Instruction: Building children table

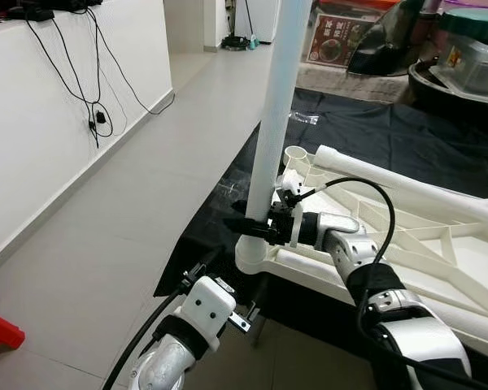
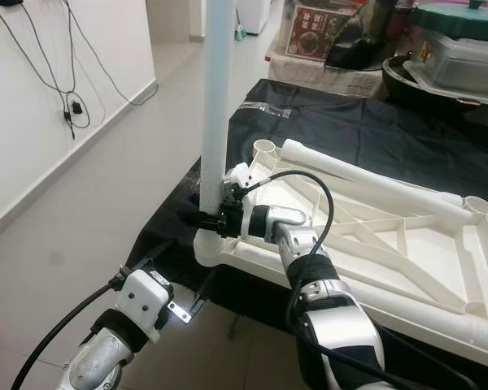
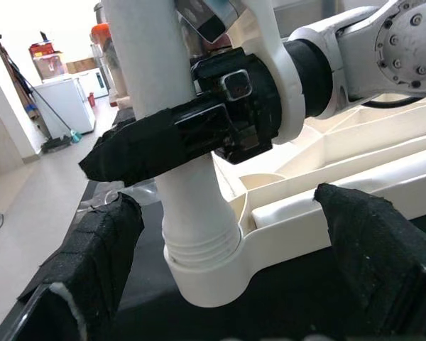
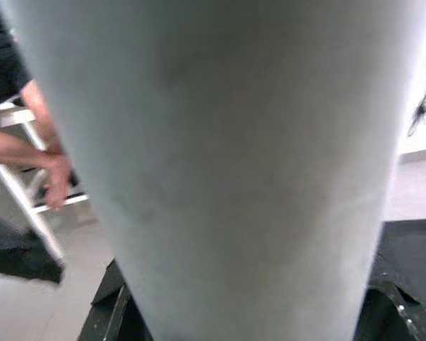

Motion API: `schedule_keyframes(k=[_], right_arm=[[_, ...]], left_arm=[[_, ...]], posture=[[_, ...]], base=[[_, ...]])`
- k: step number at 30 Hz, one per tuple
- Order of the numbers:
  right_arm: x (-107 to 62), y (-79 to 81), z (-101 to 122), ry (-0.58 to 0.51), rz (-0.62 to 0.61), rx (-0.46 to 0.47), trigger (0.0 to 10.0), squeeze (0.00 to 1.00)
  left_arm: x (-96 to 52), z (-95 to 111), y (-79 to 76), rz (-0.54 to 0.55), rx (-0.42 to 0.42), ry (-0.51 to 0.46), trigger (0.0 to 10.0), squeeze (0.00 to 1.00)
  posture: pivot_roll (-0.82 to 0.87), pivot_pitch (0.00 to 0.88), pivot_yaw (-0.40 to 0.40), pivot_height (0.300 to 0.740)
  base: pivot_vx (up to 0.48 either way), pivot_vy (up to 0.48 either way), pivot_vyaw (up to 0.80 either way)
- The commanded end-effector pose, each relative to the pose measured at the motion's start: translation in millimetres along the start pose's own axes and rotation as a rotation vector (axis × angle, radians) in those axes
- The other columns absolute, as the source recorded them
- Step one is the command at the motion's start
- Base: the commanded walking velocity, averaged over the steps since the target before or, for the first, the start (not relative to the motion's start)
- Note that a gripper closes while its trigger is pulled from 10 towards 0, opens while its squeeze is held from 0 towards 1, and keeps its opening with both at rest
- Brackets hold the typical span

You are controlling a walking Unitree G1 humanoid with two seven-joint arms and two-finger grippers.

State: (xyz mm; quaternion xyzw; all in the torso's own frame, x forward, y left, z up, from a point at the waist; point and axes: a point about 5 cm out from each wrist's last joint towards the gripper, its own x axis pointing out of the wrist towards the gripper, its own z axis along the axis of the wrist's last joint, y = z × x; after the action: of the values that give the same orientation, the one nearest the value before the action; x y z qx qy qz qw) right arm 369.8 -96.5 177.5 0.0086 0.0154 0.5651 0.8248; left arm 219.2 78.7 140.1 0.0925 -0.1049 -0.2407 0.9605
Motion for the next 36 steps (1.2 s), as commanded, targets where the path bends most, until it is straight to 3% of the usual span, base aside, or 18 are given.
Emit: schedule_keyframes(k=[1, 2, 3, 4, 5, 6, 7, 8, 10, 12, 16, 24, 25, 26, 27, 32, 33, 36], right_arm=[[6.6, -2.2, -5.3, 0.014, -0.111, 0.014, 0.0, 0.0], [7.7, -6.9, -5.1, 0.014, -0.225, -0.006, 0.0, 0.0], [7.7, -6.9, -5.1, 0.014, -0.225, -0.006, 0.0, 0.0], [7.1, -12.4, -3.9, 0.011, -0.346, -0.026, 0.0, 0.0], [1.2, -22.2, -3.3, 0.008, -0.549, -0.036, 0.0, 0.0], [1.2, -22.2, -3.3, 0.008, -0.549, -0.036, 0.0, 0.0], [-6.9, -30.4, -3.9, -0.012, -0.741, -0.009, 0.0, 0.0], [-6.9, -30.4, -3.9, -0.012, -0.741, -0.009, 0.0, 0.0], [-30.4, -40.0, -10.7, -0.034, -1.11, 0.034, 0.0, 0.0], [-49.0, -38.1, -16.7, -0.065, -1.354, 0.065, 0.0, 0.0], [-57.4, -32.2, -19.2, -0.104, -1.496, 0.094, 0.0, 0.0], [-52.2, -24.1, -21.4, -0.142, -1.596, 0.145, 0.0, 0.0], [-43.7, -20.8, -22.2, -0.135, -1.583, 0.15, 10.0, 0.0], [-36.4, -18.7, -23.3, -0.141, -1.532, 0.153, 10.0, 1.0], [-28.9, -16.6, -23.8, -0.145, -1.472, 0.149, 10.0, 1.0], [-28.0, -17.1, -21.5, -0.15, -1.456, 0.118, 10.0, 1.0], [-27.6, -18.8, -20.8, -0.17, -1.413, 0.146, 10.0, 0.0], [-28.1, -22.0, -17.7, -0.208, -1.333, 0.179, 10.0, 0.0]], left_arm=[[-1.5, -6.3, -2.5, -0.008, 0.0, 0.033, 10.0, 0.0], [-1.5, -6.3, -2.4, -0.009, 0.0, 0.033, 10.0, 0.0], [-1.5, -6.3, -2.4, -0.009, 0.0, 0.033, 10.0, 0.0], [-1.6, -6.3, -2.4, -0.009, 0.0, 0.033, 10.0, 0.0], [-1.8, -6.4, -2.4, -0.009, 0.0, 0.033, 10.0, 0.0], [-1.8, -6.4, -2.4, -0.009, 0.0, 0.033, 10.0, 0.0], [-2.0, -6.5, -2.2, -0.008, 0.001, 0.033, 10.0, 0.0], [-2.0, -6.5, -2.2, -0.008, 0.001, 0.033, 10.0, 0.0], [-2.2, -7.0, -2.2, -0.009, 0.0, 0.034, 10.0, 0.0], [-2.4, -7.3, -2.2, -0.01, 0.001, 0.035, 10.0, 0.0], [-2.7, -7.7, -2.2, -0.01, 0.001, 0.036, 10.0, 0.0], [-3.0, -8.3, -2.6, -0.011, 0.002, 0.037, 10.0, 0.0], [-3.0, -8.5, -3.0, -0.011, 0.001, 0.037, 10.0, 0.0], [-3.2, -8.8, -3.4, -0.011, 0.0, 0.038, 10.0, 0.0], [-3.4, -9.2, -3.8, -0.011, -0.001, 0.039, 10.0, 0.0], [-3.7, -9.3, -3.8, -0.011, -0.002, 0.04, 10.0, 0.0], [-3.5, -9.3, -3.9, -0.012, -0.001, 0.041, 10.0, 0.0], [-3.3, -9.5, -4.0, -0.013, -0.001, 0.043, 10.0, 0.0]], posture=[[0.09, 0.085, -0.085, 0.74], [0.09, 0.085, -0.086, 0.74], [0.09, 0.085, -0.086, 0.74], [0.09, 0.085, -0.084, 0.74], [0.09, 0.082, -0.087, 0.74], [0.09, 0.082, -0.087, 0.74], [0.09, 0.081, -0.085, 0.74], [0.09, 0.081, -0.085, 0.74], [0.08, 0.078, -0.08, 0.74], [0.08, 0.076, -0.08, 0.74], [0.08, 0.072, -0.079, 0.74], [0.08, 0.069, -0.083, 0.74], [0.09, 0.065, -0.086, 0.74], [0.08, 0.062, -0.087, 0.74], [0.08, 0.061, -0.086, 0.74], [0.08, 0.059, -0.084, 0.74], [0.08, 0.059, -0.083, 0.74], [0.08, 0.06, -0.079, 0.74]], base=[[0.0, 0.0, 0.0], [0.0, 0.0, 0.0], [0.0, 0.0, 0.0], [0.0, 0.0, 0.0], [0.0, 0.0, 0.0], [0.0, 0.0, 0.0], [0.0, 0.0, 0.0], [0.0, 0.0, 0.0], [0.0, 0.0, 0.0], [0.0, 0.0, 0.0], [0.0, 0.0, 0.0], [0.0, 0.0, 0.0], [0.0, 0.0, 0.0], [0.0, 0.0, 0.0], [0.0, 0.0, 0.0], [0.0, 0.0, 0.0], [0.0, 0.0, 0.0], [0.0, 0.0, 0.0]])
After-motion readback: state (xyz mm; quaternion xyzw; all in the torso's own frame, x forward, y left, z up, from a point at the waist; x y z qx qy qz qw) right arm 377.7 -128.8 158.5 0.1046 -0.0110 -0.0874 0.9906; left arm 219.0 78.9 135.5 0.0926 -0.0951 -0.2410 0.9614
